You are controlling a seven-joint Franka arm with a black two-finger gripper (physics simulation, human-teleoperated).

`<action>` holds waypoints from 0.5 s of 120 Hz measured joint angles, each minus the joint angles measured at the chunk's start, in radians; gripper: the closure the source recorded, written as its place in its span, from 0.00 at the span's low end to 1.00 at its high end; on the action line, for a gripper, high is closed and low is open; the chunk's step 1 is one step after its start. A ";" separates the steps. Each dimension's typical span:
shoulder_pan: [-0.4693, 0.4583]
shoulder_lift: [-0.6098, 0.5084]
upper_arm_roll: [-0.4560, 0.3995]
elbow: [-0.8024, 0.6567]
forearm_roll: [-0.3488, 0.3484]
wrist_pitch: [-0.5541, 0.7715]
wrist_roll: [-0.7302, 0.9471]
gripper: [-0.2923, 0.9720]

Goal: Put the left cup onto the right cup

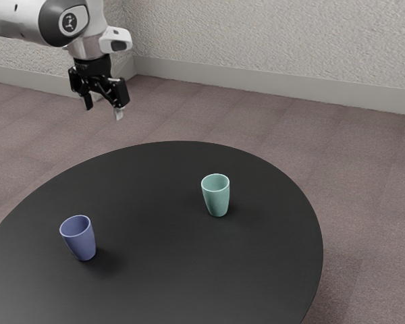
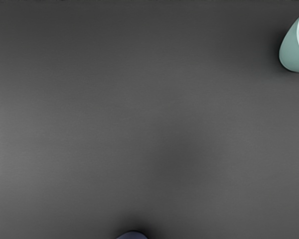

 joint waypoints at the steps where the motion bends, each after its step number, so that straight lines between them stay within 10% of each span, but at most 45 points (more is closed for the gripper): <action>1: 0.000 0.000 0.000 0.000 0.000 0.000 0.000 0.23; 60: -0.008 0.002 -0.099 -0.016 0.010 -0.006 -0.075 0.23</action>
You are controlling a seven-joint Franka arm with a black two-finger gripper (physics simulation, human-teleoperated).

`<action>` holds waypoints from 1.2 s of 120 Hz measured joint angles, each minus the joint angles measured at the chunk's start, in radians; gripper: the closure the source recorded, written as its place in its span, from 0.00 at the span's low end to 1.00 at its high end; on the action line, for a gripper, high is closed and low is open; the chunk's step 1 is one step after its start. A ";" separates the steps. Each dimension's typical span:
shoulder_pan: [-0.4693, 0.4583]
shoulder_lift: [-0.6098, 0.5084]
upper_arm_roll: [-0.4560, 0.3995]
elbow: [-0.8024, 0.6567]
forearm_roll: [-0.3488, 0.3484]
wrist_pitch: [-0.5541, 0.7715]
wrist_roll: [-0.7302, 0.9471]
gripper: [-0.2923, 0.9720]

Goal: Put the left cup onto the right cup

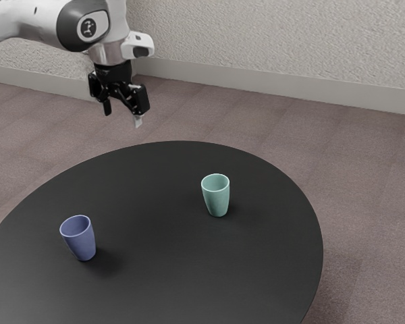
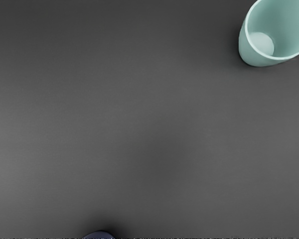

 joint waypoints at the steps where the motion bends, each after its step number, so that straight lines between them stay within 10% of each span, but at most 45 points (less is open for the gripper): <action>1: -0.001 -0.001 -0.002 -0.004 0.000 0.000 -0.003 0.23; 144: 0.017 -0.317 0.014 -0.653 -0.038 0.306 -0.356 0.23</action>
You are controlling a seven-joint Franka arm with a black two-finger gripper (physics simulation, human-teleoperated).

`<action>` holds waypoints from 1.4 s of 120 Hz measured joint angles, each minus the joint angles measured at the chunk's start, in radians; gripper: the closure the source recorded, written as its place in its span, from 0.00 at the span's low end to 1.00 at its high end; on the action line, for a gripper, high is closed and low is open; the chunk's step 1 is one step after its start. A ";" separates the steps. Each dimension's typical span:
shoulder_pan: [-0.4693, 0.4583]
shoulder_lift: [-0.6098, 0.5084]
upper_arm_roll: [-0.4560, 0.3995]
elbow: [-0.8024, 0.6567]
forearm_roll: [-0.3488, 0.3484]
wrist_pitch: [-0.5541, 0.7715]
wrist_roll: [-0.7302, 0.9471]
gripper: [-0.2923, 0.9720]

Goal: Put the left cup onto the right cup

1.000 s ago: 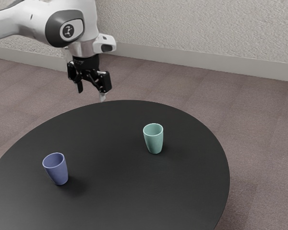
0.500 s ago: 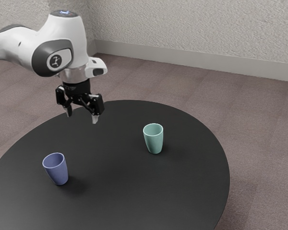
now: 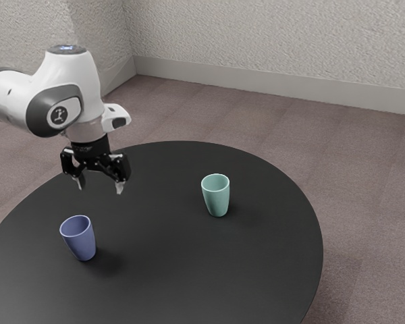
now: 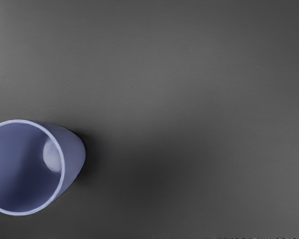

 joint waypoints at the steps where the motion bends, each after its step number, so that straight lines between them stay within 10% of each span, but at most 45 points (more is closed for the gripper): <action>1: 0.000 -0.001 0.000 -0.004 0.000 0.001 -0.001 0.23; 168: 0.105 0.033 0.012 -0.148 -0.001 0.157 0.083 0.23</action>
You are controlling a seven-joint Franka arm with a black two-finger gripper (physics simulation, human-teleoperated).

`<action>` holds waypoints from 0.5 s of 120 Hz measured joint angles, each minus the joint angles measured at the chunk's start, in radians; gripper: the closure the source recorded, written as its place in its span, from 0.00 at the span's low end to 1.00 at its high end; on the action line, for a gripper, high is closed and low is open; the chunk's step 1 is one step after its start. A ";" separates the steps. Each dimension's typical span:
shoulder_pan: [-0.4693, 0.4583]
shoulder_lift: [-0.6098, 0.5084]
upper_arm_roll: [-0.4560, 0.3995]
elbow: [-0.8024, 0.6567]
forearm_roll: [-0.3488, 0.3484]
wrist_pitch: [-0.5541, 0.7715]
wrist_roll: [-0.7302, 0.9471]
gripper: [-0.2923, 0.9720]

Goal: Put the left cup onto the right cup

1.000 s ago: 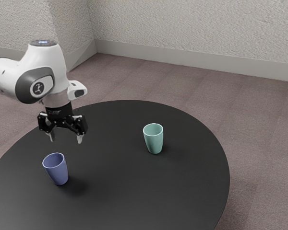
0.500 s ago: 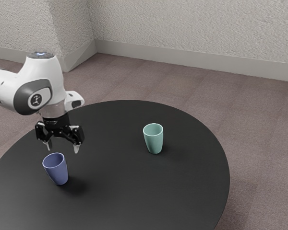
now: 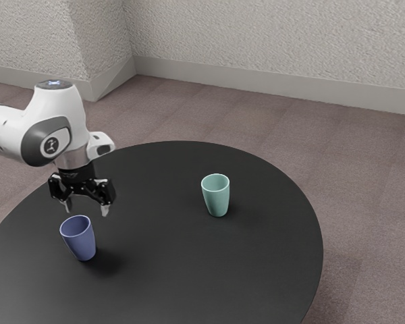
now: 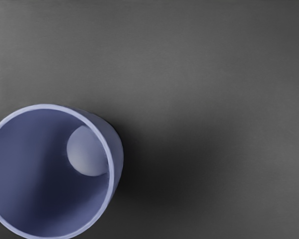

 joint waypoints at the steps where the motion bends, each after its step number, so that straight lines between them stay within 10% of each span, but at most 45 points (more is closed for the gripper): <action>1: 0.001 0.000 0.000 -0.002 0.000 0.001 0.001 0.23; 60: 0.025 0.003 0.021 -0.088 0.003 0.091 0.061 0.23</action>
